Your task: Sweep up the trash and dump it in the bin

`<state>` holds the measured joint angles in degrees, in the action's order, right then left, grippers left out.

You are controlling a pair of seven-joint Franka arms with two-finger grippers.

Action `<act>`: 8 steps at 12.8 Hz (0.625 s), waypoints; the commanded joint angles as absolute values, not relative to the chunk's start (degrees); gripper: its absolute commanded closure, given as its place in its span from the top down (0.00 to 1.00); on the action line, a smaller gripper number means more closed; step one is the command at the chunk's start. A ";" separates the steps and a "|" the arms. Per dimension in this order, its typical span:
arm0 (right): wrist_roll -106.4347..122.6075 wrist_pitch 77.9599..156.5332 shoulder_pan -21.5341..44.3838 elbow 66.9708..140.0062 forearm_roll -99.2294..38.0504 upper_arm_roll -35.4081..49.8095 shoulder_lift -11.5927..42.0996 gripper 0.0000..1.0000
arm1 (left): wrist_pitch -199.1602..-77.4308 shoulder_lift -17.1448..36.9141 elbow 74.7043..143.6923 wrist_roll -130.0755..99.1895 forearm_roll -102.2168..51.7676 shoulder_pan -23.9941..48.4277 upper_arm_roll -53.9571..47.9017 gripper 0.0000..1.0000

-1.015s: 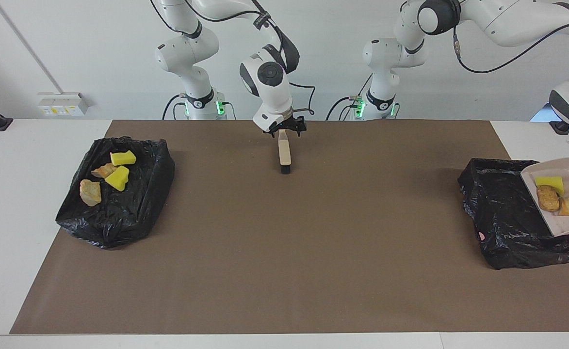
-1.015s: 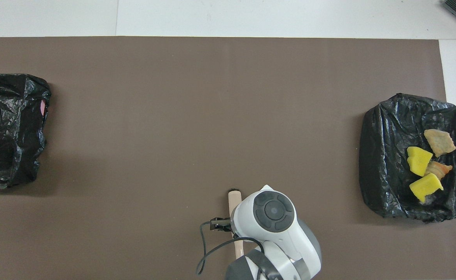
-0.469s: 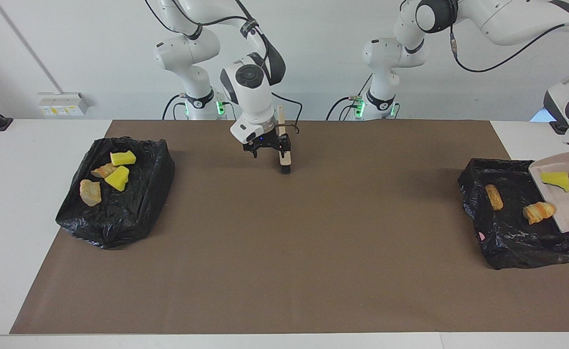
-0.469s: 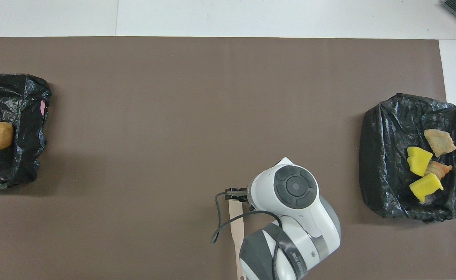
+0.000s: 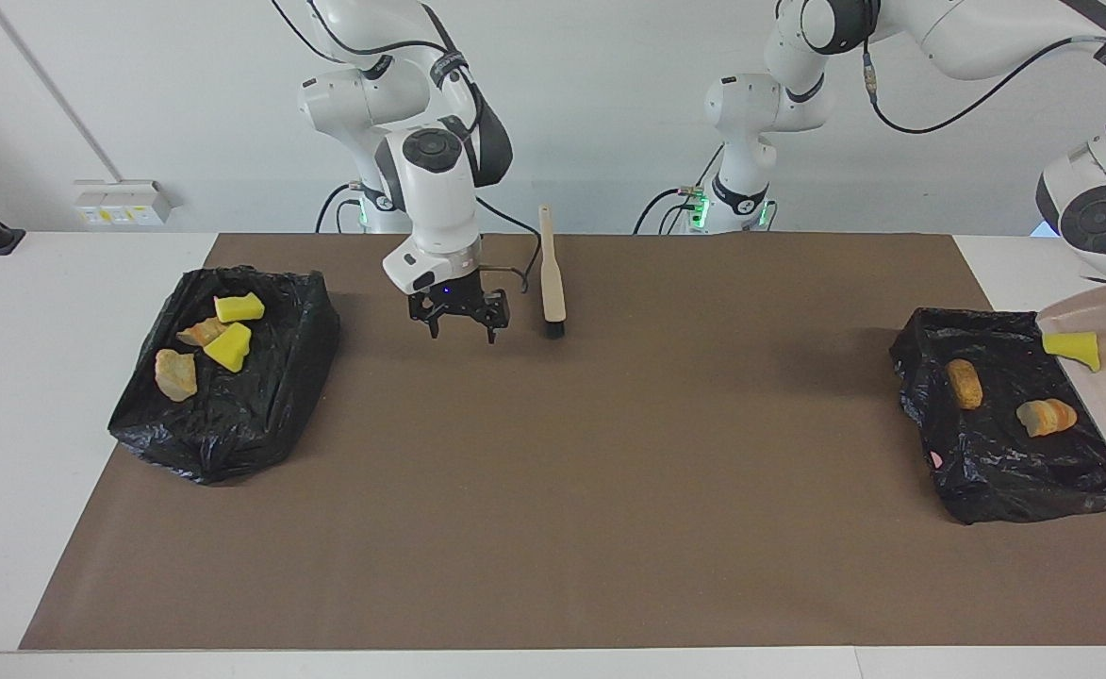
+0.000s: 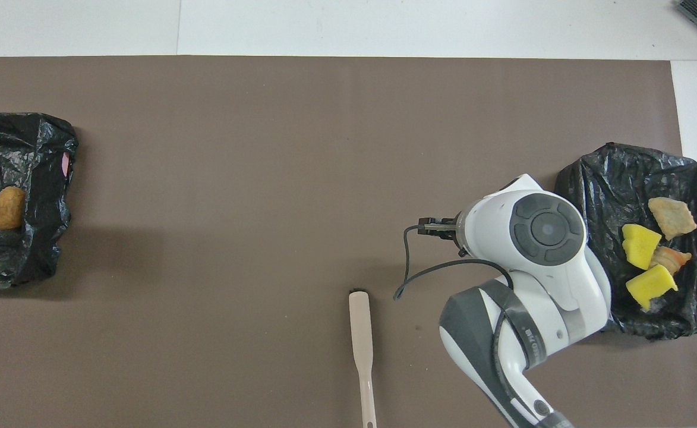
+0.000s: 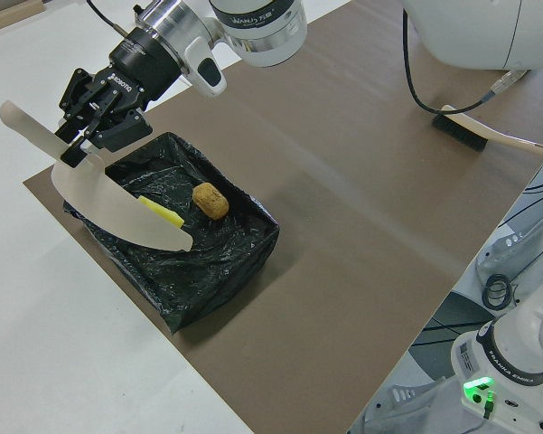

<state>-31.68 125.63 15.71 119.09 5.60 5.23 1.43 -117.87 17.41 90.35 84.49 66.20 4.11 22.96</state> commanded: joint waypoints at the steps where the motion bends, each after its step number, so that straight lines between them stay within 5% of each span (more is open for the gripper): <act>1: -29.97 119.82 12.67 113.40 7.12 5.89 1.32 1.00 | -116.54 15.82 91.50 81.65 72.23 4.57 21.98 0.00; 8: -29.97 108.56 7.56 102.67 6.33 5.80 -2.10 1.00 | -106.72 16.43 88.77 81.65 64.99 3.16 10.39 0.00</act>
<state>-30.96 111.77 9.31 104.63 6.20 5.20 -0.72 -110.50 16.49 89.70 82.21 69.03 3.76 13.65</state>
